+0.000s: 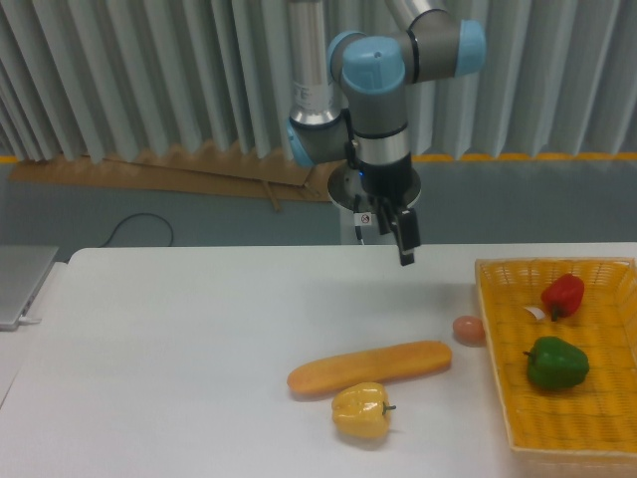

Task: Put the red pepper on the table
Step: 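Lower the gripper over the red pepper in the basket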

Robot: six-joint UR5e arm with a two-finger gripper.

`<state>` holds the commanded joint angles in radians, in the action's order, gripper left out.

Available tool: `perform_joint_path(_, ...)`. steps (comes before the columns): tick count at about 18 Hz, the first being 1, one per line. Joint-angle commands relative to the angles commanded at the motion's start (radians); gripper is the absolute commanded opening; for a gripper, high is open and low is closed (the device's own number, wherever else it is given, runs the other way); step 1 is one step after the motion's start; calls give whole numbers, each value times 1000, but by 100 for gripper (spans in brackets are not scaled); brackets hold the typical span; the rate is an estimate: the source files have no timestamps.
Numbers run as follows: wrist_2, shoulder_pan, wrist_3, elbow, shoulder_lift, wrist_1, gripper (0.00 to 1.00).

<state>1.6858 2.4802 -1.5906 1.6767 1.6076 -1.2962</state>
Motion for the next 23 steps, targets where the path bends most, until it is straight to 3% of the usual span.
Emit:
perform_joint_path(9, -57, 219, -87, -23, 55, 8, 100)
perform_joint_path(16, -66, 315, -86, -48, 95, 9, 100)
perform_joint_path(19, -69, 370, -98, -26, 135, 26, 100)
perform_joint_path(21, -118, 419, -175, -5, 167, 70, 100)
perform_joint_path(23, -147, 453, -222, 3, 192, 72, 100)
